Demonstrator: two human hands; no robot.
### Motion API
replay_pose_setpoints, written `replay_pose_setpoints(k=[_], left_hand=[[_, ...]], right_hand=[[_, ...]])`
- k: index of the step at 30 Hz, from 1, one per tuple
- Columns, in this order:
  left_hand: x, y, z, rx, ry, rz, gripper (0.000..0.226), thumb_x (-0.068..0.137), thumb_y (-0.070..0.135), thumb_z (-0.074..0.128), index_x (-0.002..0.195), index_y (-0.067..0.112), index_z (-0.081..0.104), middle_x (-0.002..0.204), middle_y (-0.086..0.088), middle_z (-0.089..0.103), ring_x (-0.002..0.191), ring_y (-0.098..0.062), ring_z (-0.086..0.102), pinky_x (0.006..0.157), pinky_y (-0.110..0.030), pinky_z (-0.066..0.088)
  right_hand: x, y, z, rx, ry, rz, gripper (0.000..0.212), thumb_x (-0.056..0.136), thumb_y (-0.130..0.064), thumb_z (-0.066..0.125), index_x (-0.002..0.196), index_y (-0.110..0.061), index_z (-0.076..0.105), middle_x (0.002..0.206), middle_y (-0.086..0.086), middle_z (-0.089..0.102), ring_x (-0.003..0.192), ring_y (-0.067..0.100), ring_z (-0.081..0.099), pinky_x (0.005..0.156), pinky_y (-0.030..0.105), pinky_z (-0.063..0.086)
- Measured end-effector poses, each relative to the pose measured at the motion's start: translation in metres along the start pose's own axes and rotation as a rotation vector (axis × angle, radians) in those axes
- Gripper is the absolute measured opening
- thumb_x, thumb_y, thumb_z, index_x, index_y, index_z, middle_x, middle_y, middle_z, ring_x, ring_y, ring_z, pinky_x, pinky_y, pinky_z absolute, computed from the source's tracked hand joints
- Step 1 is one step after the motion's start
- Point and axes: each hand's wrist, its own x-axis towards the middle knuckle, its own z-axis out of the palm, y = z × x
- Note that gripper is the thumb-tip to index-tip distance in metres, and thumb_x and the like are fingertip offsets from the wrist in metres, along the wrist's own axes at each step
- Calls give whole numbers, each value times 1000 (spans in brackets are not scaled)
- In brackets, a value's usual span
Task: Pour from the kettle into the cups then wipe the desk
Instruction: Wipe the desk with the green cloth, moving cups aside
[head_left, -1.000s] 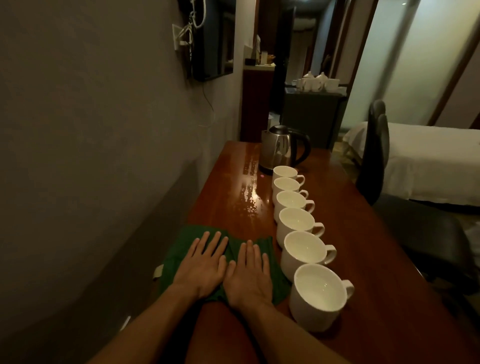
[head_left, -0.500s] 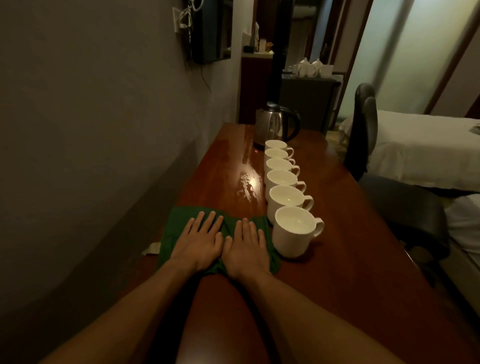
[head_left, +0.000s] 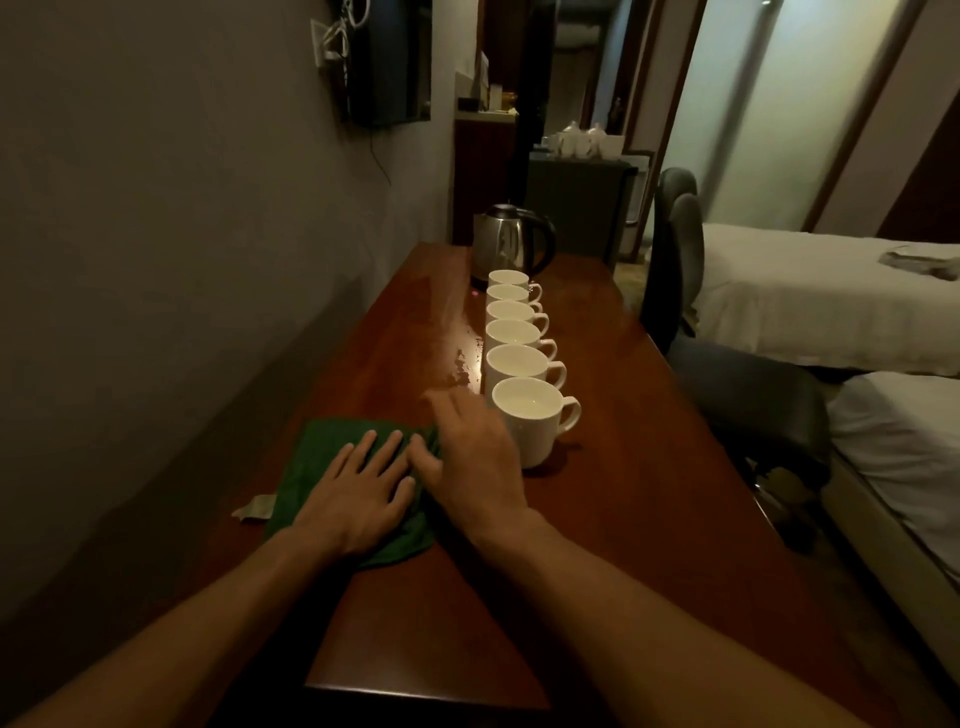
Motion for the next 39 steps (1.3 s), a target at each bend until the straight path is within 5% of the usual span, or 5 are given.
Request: replay_pose_setpoints(k=[5, 10, 22, 29, 39], left_hand=[[-35, 12, 1, -5, 17, 20, 111, 59, 79, -40, 157, 38, -11, 164, 13, -20, 151, -14, -24, 124, -36, -12], [-47, 18, 2, -25, 37, 12, 106, 61, 75, -42, 155, 40, -13, 164, 15, -21, 148, -11, -30, 120, -34, -16], [-46, 18, 3, -17, 42, -1, 99, 68, 75, -37, 157, 42, -9, 165, 16, -18, 148, -8, -28, 120, -34, -16], [-46, 17, 3, -7, 48, -9, 95, 72, 74, -33, 157, 42, -6, 165, 17, -17, 149, -7, -27, 120, -32, -17], [-42, 26, -3, -66, -16, -71, 86, 82, 73, -16, 160, 38, -2, 167, 12, -15, 149, -11, -27, 122, -38, -17]], right_hand=[[18, 48, -38, -179, -86, 287, 93, 75, -70, 67, 146, -23, 31, 147, 6, 40, 136, 26, 37, 113, 45, 33], [20, 85, -44, -328, -224, 417, 119, 64, -87, 58, 153, -18, 19, 148, 10, 40, 134, 29, 39, 112, 45, 31], [33, 95, -34, -213, -318, 437, 118, 67, -83, 60, 154, -19, 14, 156, 7, 36, 139, 30, 39, 115, 58, 22], [30, 99, -33, -184, -194, 374, 109, 62, -81, 63, 145, -21, 27, 137, 5, 57, 119, 28, 56, 97, 45, 43], [16, 91, -66, -278, -182, 345, 106, 62, -85, 58, 144, -25, 29, 126, 5, 59, 113, 27, 56, 87, 44, 43]])
